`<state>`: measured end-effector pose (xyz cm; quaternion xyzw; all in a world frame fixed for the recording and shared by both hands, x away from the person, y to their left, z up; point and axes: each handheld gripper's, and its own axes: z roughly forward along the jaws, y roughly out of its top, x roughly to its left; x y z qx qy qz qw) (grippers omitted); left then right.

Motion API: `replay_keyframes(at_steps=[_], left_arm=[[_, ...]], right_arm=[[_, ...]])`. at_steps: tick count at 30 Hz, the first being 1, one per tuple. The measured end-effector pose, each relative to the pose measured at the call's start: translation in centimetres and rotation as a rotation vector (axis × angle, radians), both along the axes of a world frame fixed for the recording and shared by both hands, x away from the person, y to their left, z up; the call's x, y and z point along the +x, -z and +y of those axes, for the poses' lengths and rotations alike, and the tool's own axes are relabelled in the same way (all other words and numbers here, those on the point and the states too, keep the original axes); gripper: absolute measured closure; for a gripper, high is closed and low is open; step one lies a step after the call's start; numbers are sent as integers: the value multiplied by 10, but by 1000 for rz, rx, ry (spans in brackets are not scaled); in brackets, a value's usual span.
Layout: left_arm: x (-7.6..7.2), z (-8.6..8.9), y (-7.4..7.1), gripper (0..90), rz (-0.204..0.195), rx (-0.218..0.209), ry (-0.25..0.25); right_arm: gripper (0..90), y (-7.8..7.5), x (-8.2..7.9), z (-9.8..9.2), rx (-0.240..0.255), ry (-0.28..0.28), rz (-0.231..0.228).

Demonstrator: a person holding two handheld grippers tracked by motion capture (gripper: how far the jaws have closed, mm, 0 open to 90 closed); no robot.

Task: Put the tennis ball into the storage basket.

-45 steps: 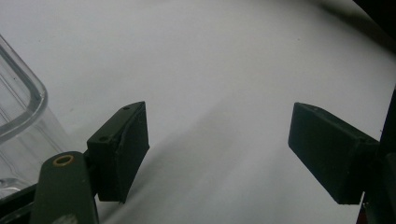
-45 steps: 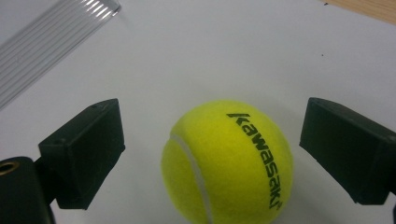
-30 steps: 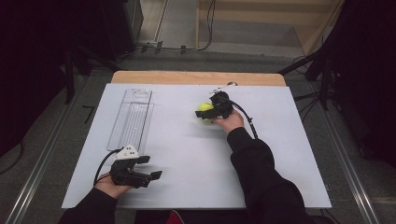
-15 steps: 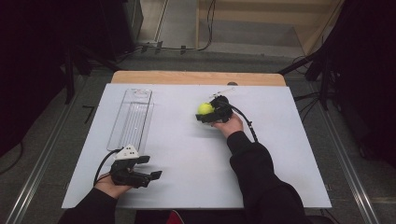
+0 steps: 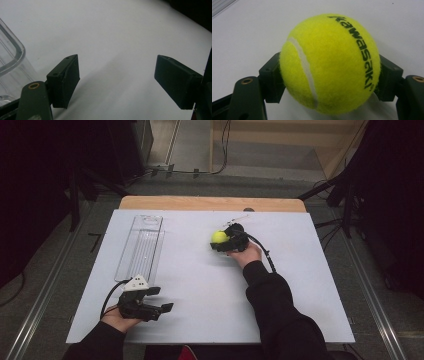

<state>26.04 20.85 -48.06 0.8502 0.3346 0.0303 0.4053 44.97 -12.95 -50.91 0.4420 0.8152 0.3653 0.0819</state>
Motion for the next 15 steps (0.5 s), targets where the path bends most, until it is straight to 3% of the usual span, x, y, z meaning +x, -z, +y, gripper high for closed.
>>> replay_keyframes(at_steps=[15], left_arm=[[0, 0, 0, 211, 1, 0, 0]], right_arm=[[237, -3, 0, 0, 24, -3, 12]])
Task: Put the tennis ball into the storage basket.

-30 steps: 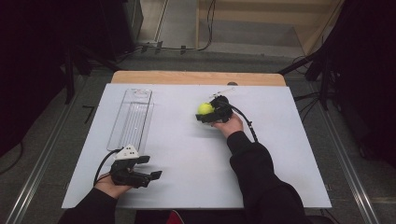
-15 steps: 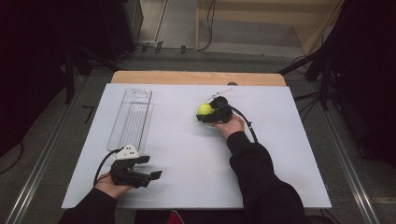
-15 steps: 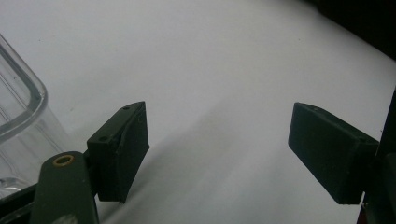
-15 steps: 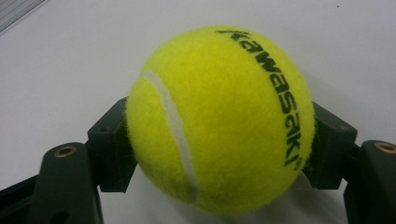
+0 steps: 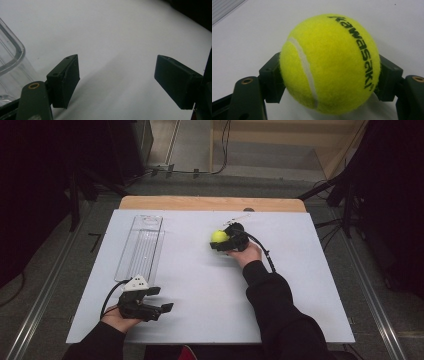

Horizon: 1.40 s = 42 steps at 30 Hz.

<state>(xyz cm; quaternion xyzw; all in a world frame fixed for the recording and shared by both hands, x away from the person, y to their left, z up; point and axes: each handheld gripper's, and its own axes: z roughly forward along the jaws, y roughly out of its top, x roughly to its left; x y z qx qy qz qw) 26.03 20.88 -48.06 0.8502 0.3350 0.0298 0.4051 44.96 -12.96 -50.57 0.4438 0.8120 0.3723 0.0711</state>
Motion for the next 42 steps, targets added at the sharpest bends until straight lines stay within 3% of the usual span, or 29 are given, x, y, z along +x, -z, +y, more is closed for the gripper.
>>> replay_keyframes(at_steps=[8, 16, 30, 42], left_arm=[[0, 0, 0, 211, 0, -2, 0], [0, 0, 0, 211, -1, -1, -2], [0, 0, 0, 211, -5, 2, -3], [0, 0, 0, 211, -8, 0, -6]], right_arm=[[237, -9, -4, 2, 2, -18, -10], [237, -19, -9, 2, 31, -20, -9], [237, -42, -24, 5, 77, -74, -29], [237, -44, -34, 13, 74, -113, -28]])
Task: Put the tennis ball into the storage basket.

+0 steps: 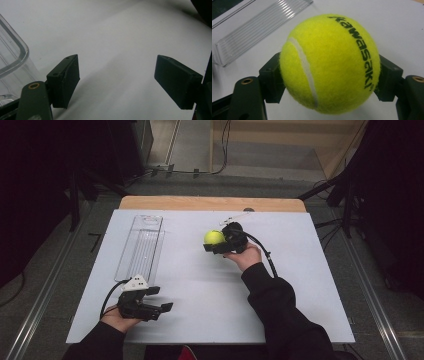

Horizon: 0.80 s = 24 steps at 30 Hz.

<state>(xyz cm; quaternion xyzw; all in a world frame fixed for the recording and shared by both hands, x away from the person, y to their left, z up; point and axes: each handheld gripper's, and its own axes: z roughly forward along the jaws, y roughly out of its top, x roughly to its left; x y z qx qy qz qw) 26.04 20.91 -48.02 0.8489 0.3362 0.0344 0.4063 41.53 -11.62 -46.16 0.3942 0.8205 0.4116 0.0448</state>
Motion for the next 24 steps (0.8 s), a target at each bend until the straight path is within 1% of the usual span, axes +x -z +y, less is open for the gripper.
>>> replay_keyframes(at_steps=[7, 10, 14, 16, 20, 24], left_arm=[[0, 0, 0, 212, 1, 4, 3], [0, 0, 0, 212, 1, 6, -1], [0, 0, 0, 212, 0, -1, -5], [0, 0, 0, 212, -1, 2, -4], [0, 0, 0, 212, -1, 3, -3], [0, 0, 0, 212, 1, 0, -3]], right_arm=[[237, 0, -4, 8, 6, -21, 3], [237, 0, -5, 11, -1, -26, -1], [237, 1, -6, 15, 5, -30, 10], [237, 1, -7, 18, 6, -39, 4], [237, 1, -9, 25, 1, -53, 15], [237, 0, -11, 32, 1, -67, 14]])
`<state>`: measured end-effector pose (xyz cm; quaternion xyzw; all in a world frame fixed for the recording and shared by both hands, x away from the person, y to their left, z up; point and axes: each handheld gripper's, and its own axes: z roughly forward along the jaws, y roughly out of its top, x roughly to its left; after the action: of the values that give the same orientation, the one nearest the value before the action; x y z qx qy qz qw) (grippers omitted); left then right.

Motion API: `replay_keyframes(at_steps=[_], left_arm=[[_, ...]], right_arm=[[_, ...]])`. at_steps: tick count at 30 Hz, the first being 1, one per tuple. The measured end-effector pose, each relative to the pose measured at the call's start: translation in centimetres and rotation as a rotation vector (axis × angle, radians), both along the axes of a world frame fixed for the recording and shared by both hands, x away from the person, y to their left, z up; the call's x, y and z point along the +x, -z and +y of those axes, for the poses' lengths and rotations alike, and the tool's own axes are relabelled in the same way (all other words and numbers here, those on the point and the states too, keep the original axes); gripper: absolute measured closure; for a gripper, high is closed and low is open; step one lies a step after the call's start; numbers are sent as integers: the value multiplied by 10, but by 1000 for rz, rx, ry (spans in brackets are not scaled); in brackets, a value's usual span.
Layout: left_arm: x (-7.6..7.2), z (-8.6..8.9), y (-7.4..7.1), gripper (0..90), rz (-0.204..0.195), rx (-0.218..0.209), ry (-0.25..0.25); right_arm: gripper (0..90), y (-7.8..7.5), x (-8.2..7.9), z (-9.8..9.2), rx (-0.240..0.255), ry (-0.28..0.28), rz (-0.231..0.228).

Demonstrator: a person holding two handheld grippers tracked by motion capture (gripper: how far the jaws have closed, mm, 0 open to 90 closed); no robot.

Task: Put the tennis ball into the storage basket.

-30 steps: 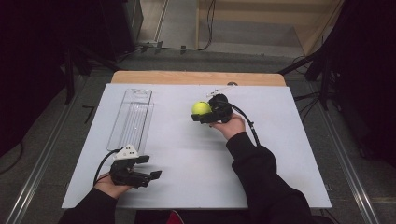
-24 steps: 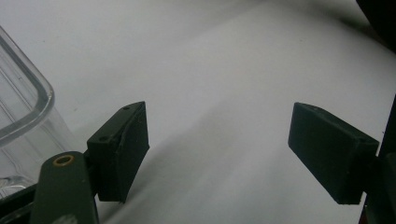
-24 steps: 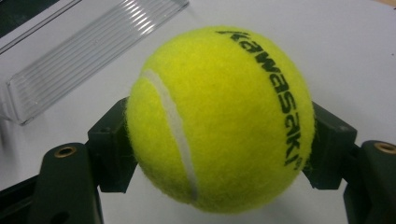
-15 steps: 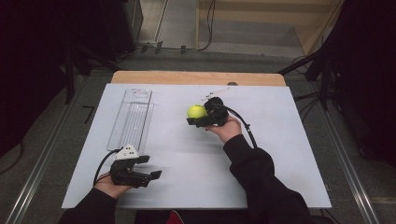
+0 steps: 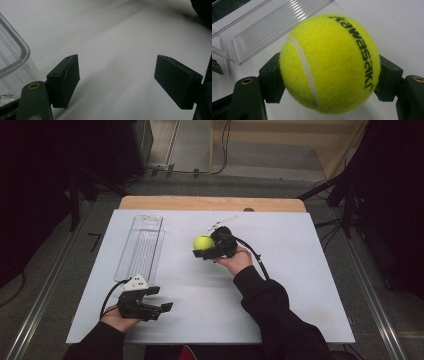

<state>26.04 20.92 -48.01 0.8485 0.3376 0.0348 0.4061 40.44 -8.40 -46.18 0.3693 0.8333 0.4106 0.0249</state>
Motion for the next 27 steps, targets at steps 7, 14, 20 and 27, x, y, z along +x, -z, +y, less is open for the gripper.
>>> replay_keyframes(at_steps=[7, 14, 20, 27], left_arm=[[0, 0, 0, 212, -2, -1, -1], [0, 0, 0, 212, -5, -2, 2], [0, 0, 0, 212, -6, -2, 1], [0, 0, -1, 212, -6, -2, 2]], right_arm=[[237, -1, -4, 12, 3, -27, 0], [237, -2, -5, 21, 3, -43, 4], [237, -6, -7, 29, 16, -62, -2], [237, -12, -6, 38, 23, -80, -6]])
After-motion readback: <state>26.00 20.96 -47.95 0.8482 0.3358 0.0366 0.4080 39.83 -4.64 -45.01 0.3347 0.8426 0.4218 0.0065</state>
